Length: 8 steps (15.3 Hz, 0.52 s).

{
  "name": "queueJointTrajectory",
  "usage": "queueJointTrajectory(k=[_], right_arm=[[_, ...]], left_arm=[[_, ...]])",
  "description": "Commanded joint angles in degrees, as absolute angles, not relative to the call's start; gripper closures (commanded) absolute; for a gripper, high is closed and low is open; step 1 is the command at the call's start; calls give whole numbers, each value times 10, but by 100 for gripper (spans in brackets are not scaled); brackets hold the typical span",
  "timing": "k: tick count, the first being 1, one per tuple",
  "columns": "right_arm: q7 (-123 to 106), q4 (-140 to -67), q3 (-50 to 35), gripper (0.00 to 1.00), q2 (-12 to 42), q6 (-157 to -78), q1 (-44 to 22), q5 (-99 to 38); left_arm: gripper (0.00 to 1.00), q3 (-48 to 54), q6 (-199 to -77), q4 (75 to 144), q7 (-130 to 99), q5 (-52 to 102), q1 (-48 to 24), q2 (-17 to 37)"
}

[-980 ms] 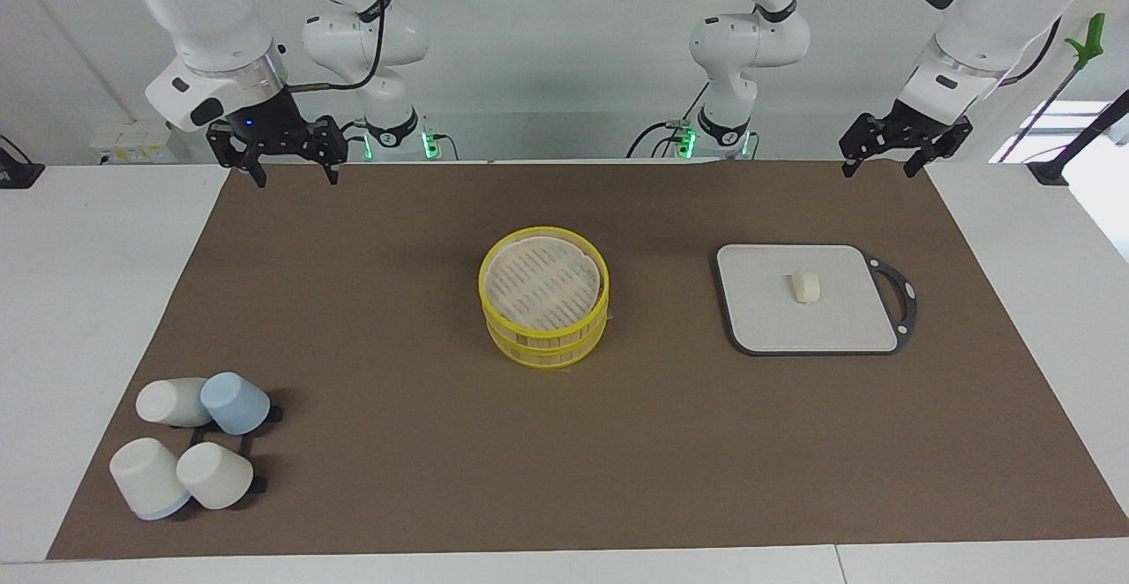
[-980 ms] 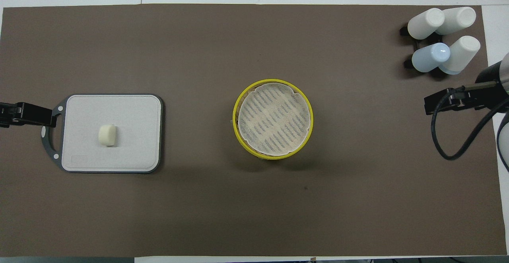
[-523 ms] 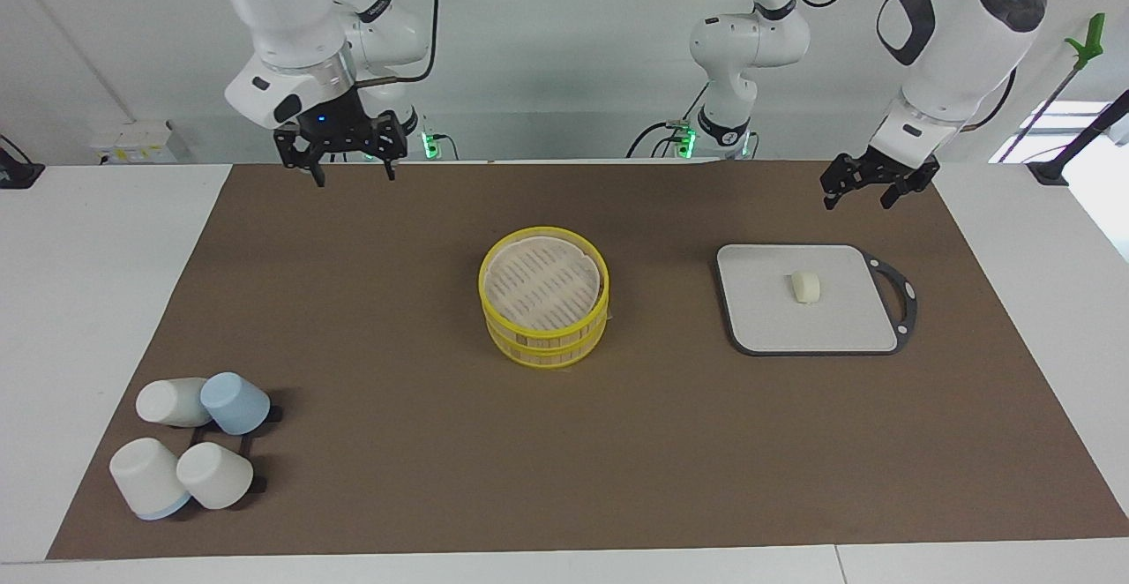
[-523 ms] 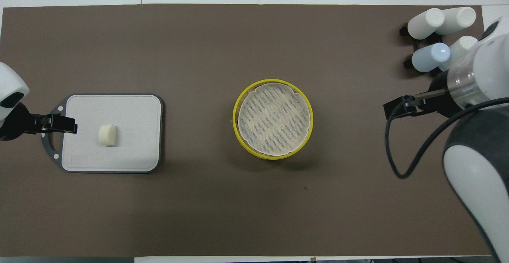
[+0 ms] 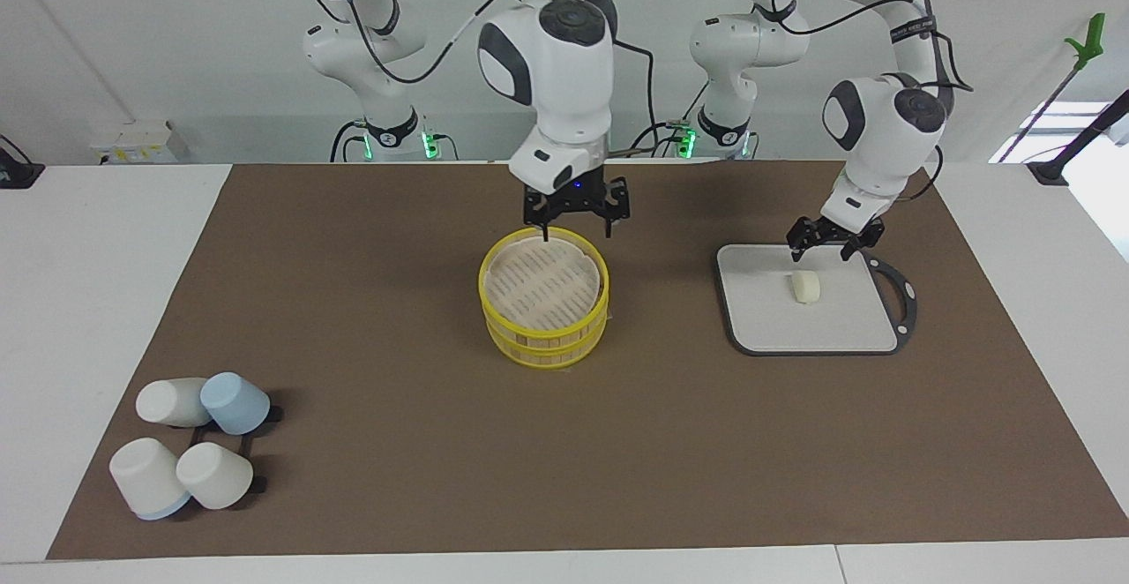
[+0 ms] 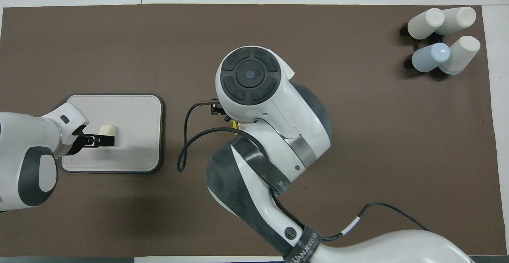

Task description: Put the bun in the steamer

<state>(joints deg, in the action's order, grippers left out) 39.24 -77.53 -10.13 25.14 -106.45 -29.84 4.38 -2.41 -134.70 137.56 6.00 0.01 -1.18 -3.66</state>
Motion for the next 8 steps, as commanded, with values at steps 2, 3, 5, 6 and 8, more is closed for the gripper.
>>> queueJointTrajectory(k=[2,3,5,6,8], right_arm=[[428,-807,-103,0,286,-1152,-308,83],[432,-831,-102,0,284,-1177,-308,83],[439,-851,-103,0,280,-1194,-307,83],[439,-853,-103,0,280,-1194,-307,83],[439,-866,-103,3,279,-1207,-308,83]], left_arm=[[0,-25,-1400,1379,69,2,-24,-2],[0,-24,-1404,1378,69,2,-25,2],[0,-25,-1417,1378,72,2,-25,7],[0,-25,-1425,1378,81,2,-24,9],[13,-25,-1425,1378,90,3,-23,13]])
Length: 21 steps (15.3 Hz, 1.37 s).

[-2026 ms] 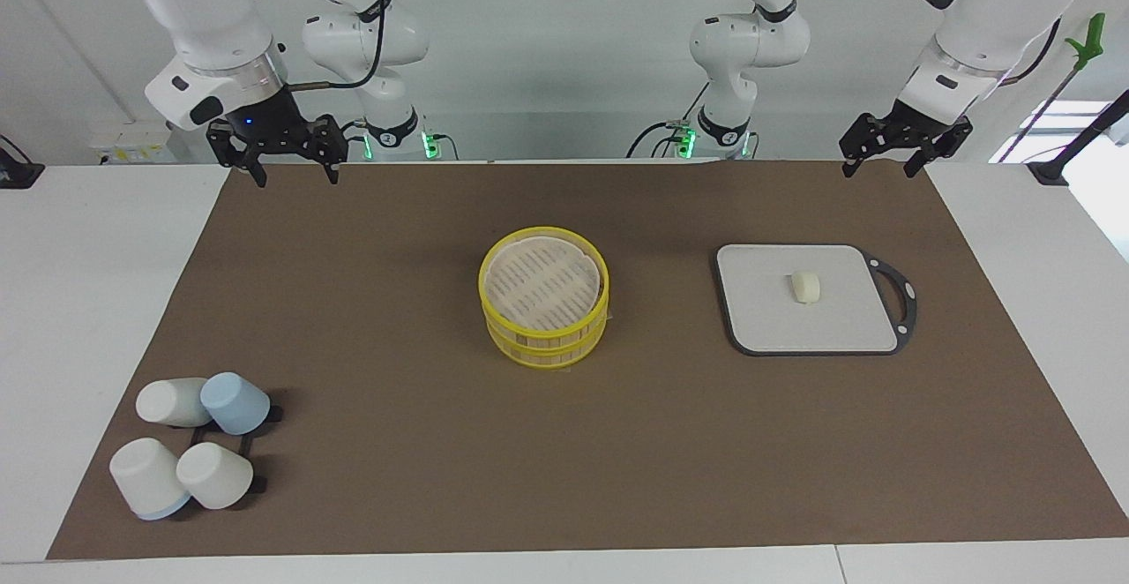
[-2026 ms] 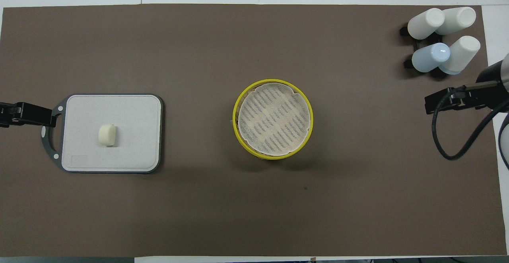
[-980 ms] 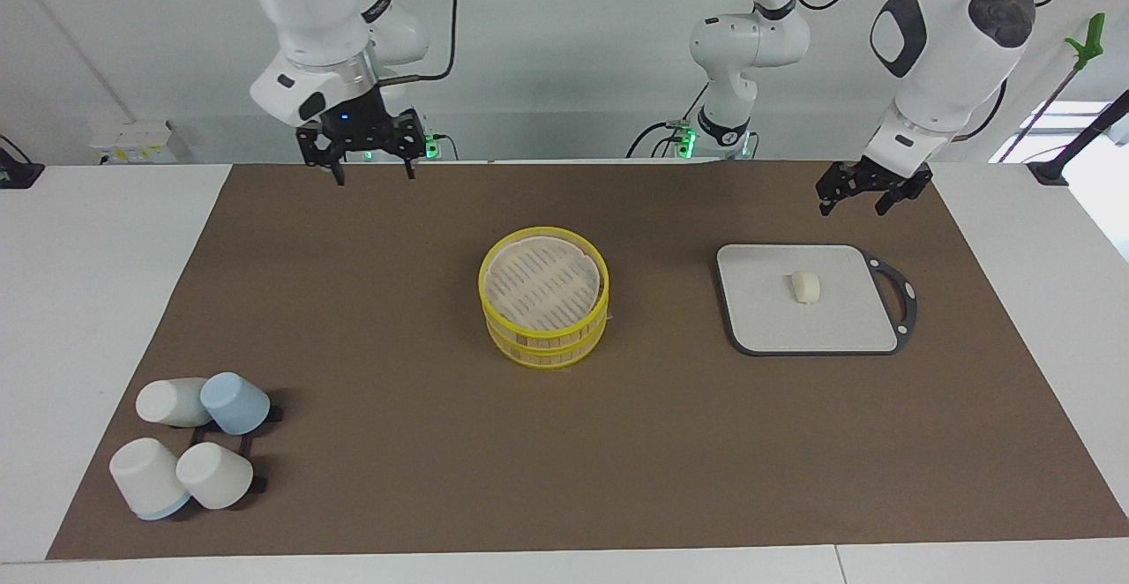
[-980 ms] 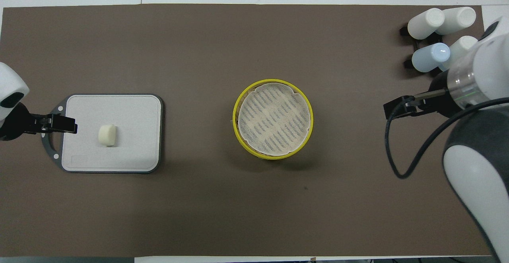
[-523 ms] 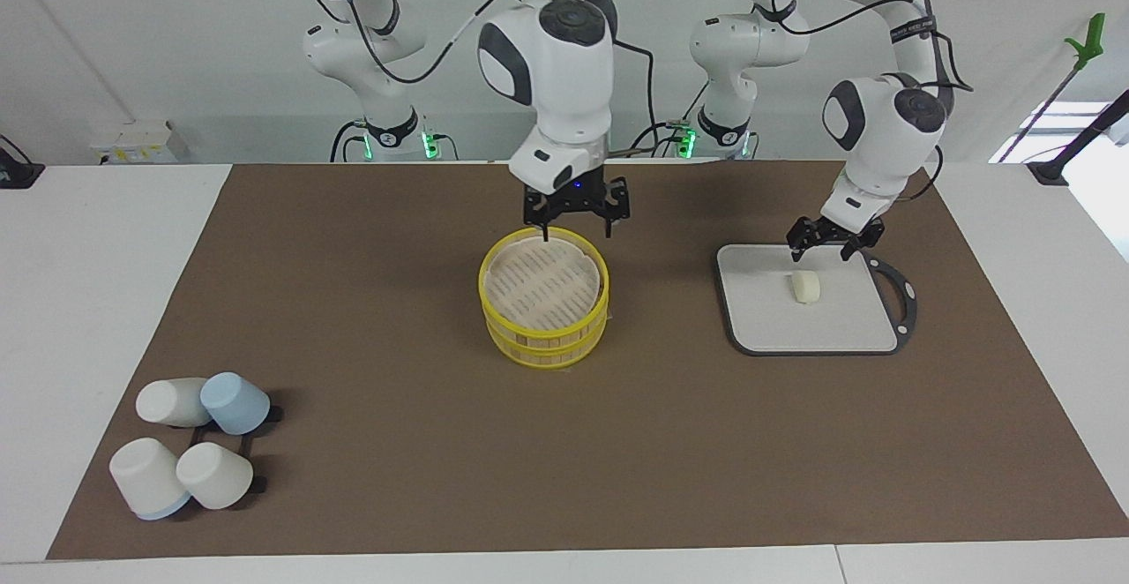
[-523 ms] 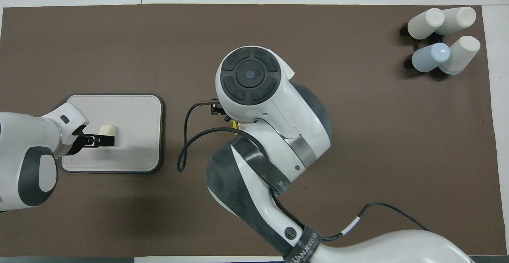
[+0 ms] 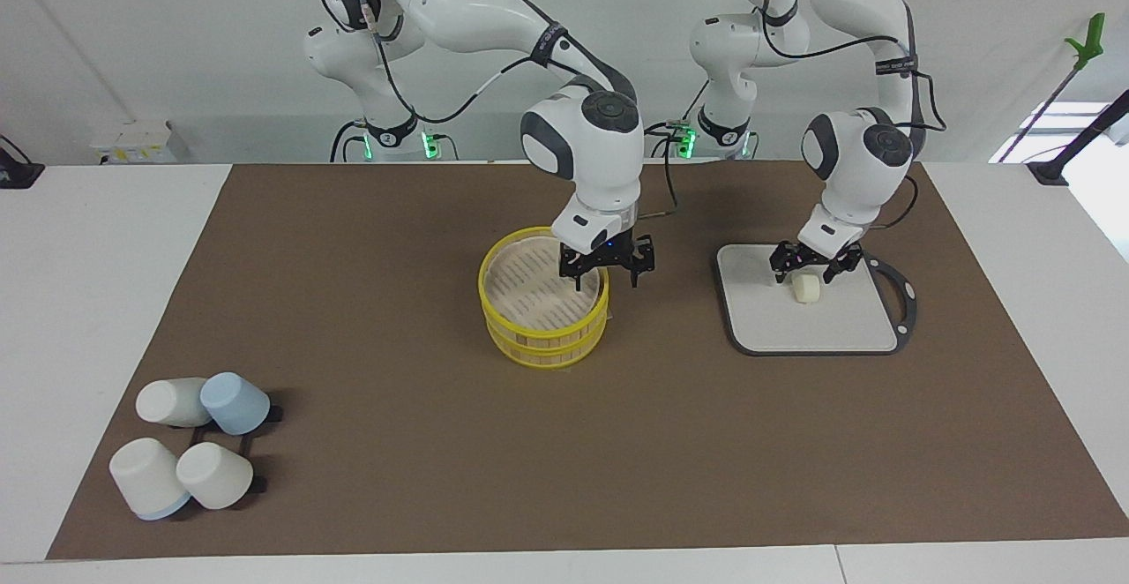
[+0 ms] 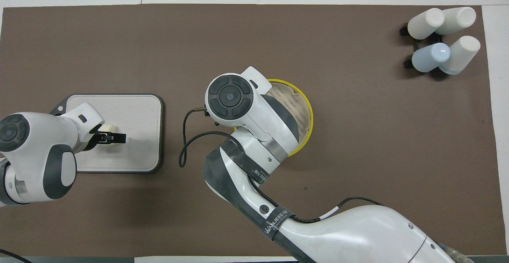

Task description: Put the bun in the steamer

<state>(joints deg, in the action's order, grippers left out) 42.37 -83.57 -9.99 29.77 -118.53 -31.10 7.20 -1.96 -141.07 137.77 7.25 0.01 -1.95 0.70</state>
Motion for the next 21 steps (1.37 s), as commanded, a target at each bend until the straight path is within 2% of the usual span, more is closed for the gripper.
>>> queueJointTrajectory(k=[1,2,3,4,5,8,10,13,17,19,21], right_arm=[[439,-868,-103,16,282,-1213,-310,83],[440,-867,-103,32,284,-1214,-312,83],[441,-868,-103,44,284,-1215,-312,83],[441,-868,-103,53,284,-1215,-312,83],[441,-873,-103,53,284,-1216,-311,83],[440,-881,-103,57,283,-1223,-310,83],[440,-902,-103,59,279,-1245,-309,83],[440,-904,-103,100,278,-1245,-308,83],[439,-878,-102,100,278,-1222,-309,83],[429,-810,-103,100,288,-1121,-302,89],[364,-767,-103,100,276,-1049,-272,79]], left_arm=[[30,-25,-1423,1378,90,2,-24,13],[46,-25,-1422,1378,89,2,-25,13],[63,-25,-1421,1378,89,2,-24,12],[73,-25,-1421,1378,88,2,-23,12],[78,-25,-1420,1378,88,2,-21,12],[78,-24,-1397,1362,84,3,-21,14],[78,-24,-1326,1312,79,11,-25,16],[76,-21,-1207,1208,28,46,-39,18],[76,-21,-1079,1035,-141,74,-104,65],[76,-20,-1015,938,-204,88,-127,103],[76,-19,-1014,915,-251,89,-159,112]])
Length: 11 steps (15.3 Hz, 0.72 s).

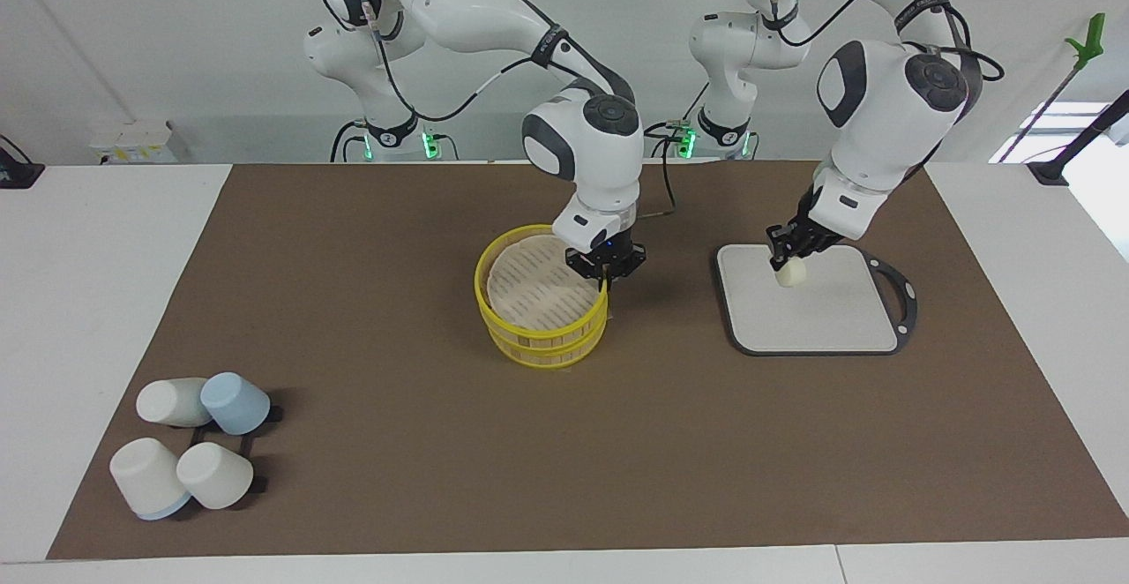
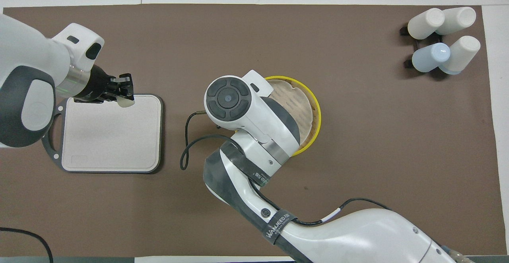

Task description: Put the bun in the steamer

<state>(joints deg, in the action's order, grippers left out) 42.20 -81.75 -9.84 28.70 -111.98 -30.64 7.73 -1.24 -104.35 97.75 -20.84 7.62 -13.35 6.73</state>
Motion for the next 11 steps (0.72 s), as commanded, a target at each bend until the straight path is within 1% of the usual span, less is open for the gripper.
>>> queueJointTrajectory(k=[1,2,4,7,8,10,11], right_arm=[[315,-766,-105,100,263,-1035,-252,77],[270,-772,-104,100,242,-1008,-229,65],[176,-774,-104,100,217,-948,-181,51],[58,-792,-103,100,179,-864,-114,51],[14,-796,-103,100,171,-849,-92,51],[-38,-816,-102,100,156,-839,-60,51],[-52,-827,-102,100,149,-839,-47,51]], left_arm=[[76,-20,-1017,915,-264,89,-169,112],[76,-19,-1017,915,-274,89,-174,112],[76,-20,-1034,916,-302,88,-194,113],[76,-21,-1136,960,-391,82,-277,117],[76,-23,-1171,961,-424,79,-311,145],[76,-22,-1221,961,-465,74,-354,174],[76,-23,-1237,954,-476,71,-379,207]])
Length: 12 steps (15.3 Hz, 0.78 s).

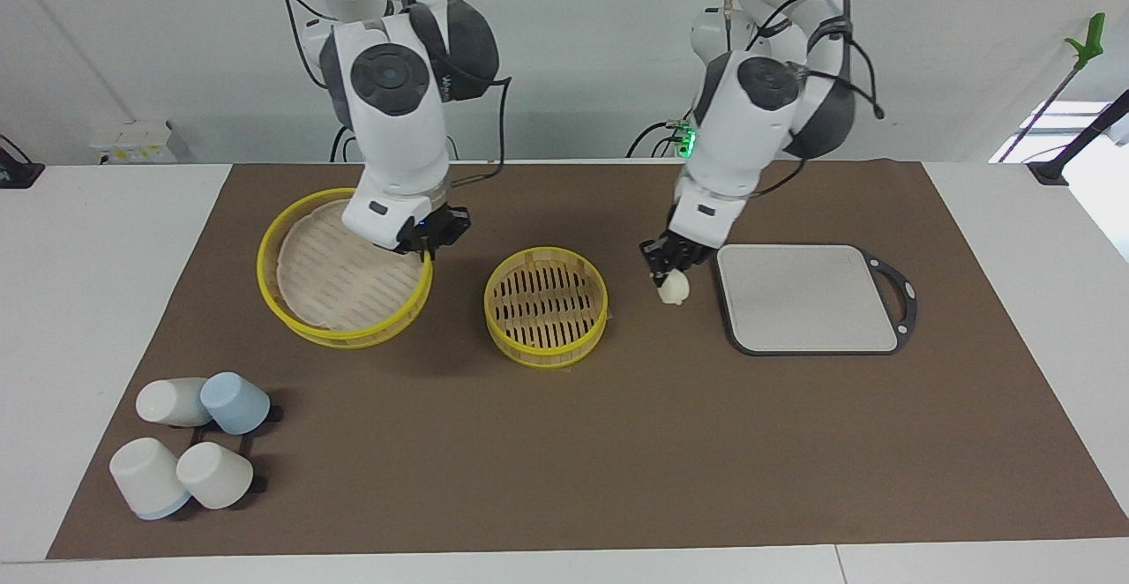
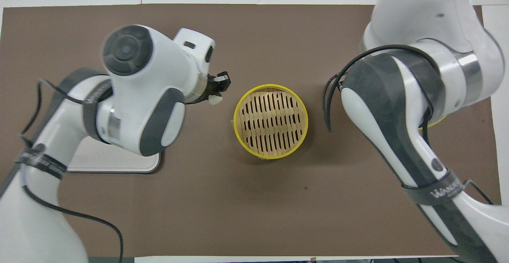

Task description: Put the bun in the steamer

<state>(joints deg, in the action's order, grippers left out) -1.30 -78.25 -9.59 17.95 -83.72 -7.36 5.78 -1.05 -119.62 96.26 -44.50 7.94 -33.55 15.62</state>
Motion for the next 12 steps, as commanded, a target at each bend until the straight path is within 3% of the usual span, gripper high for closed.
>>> queueJointTrajectory(k=[1,7,8,9,10,11,12], right_arm=[[-61,-835,-102,100,146,-839,-34,51],[-72,-860,-102,100,138,-852,-17,51],[-72,-860,-103,100,138,-854,-17,51],[-72,-860,-103,100,137,-854,-18,51],[-71,-860,-103,100,137,-854,-18,51],[-71,-860,-103,100,137,-855,-18,51],[-70,-859,-103,100,137,-855,-18,51]], left_arm=[[76,-24,-1262,953,-500,54,-410,238],[74,-23,-1337,987,-529,14,-445,267],[65,-23,-1336,986,-529,13,-445,267],[48,-23,-1333,984,-529,14,-446,266],[17,-23,-1328,980,-533,14,-446,266],[0,-23,-1326,979,-533,14,-445,265],[0,-23,-1314,981,-533,15,-445,259]])
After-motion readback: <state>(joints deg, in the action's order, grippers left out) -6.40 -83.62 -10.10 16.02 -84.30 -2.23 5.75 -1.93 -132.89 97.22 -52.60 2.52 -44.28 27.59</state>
